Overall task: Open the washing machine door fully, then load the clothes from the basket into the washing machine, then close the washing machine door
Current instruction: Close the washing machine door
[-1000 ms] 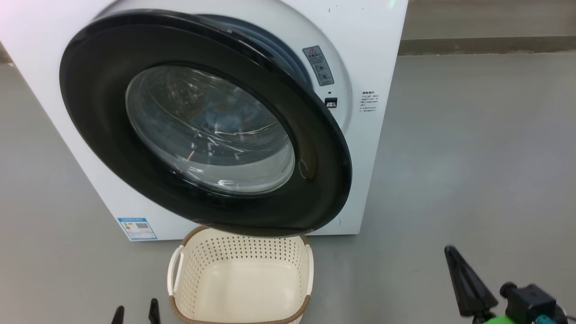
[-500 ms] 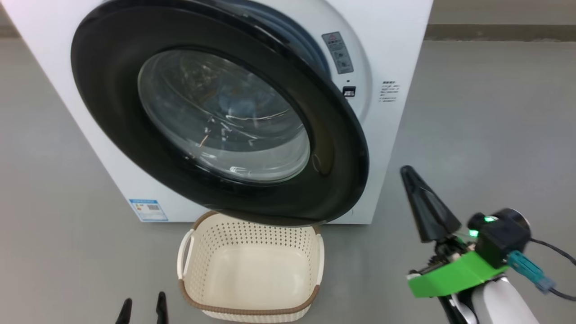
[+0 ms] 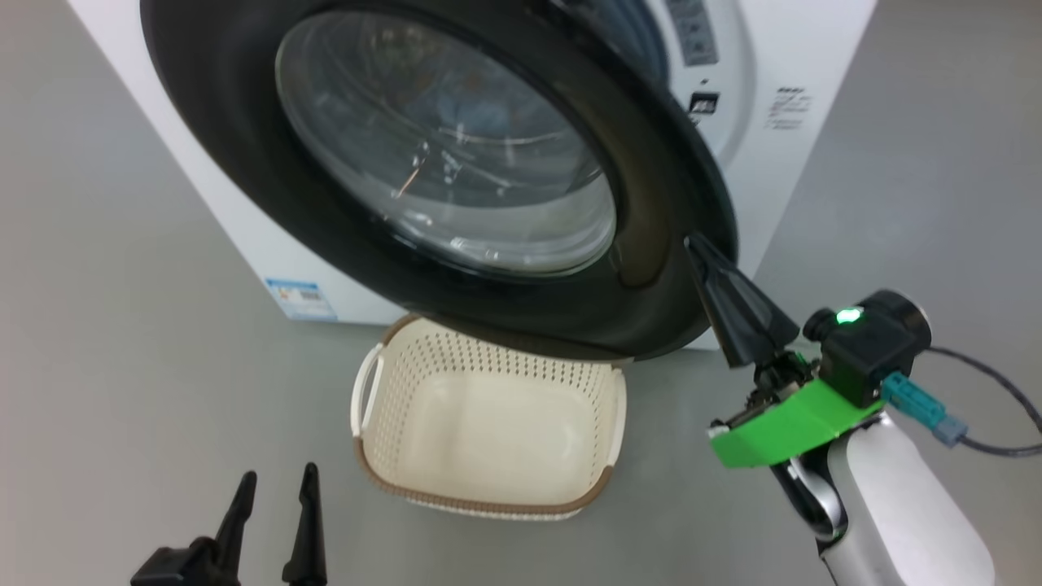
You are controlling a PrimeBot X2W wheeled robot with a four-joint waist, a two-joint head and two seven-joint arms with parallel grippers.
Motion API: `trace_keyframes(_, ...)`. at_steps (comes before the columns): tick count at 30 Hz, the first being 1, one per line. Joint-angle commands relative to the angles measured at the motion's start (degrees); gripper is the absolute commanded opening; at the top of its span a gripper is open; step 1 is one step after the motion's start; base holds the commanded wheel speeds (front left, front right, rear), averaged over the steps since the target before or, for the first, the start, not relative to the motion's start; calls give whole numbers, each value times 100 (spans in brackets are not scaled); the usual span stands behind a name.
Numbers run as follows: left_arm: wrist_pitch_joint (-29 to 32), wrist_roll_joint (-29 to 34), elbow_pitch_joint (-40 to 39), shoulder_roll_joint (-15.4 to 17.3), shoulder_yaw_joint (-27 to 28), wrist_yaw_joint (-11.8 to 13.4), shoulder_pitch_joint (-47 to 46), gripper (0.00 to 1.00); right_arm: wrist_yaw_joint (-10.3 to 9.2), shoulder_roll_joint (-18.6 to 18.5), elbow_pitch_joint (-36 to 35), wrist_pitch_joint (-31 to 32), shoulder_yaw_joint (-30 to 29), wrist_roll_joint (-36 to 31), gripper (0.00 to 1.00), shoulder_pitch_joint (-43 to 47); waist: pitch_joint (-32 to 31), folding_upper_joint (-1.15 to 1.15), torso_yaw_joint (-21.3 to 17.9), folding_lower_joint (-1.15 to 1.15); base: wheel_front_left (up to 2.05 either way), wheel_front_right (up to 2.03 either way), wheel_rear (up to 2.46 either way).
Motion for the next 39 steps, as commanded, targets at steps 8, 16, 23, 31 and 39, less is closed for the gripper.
trace_keyframes(8, -52, -104, -70, 26, 222, -92, -402, 100, 16, -39, -41, -27, 101, -122, 0, -552, 642, 0, 329, 0, 0, 0, 0)
trace_keyframes(16, -52, -117, -62, 26, 232, -124, -483, 100, 16, -93, -72, -27, 39, -164, 0, -731, 809, 0, 259, 0, 0, 0, 0)
trace_keyframes(23, -52, -141, -94, 26, 270, -151, -567, 100, 16, -156, -111, -27, -33, -206, 0, -885, 1034, 0, 210, 0, 0, 0, 0)
trace_keyframes(31, -52, -217, -91, 26, 198, -172, -629, 100, 16, -185, -126, -27, -2, -265, 0, -1207, 1334, 0, 128, 0, 0, 0, 0)
trace_keyframes(39, -52, -196, -104, 26, 164, -199, -680, 100, 16, -231, -124, -27, 63, -319, 0, -1596, 1559, 0, 43, 0, 0, 0, 0)
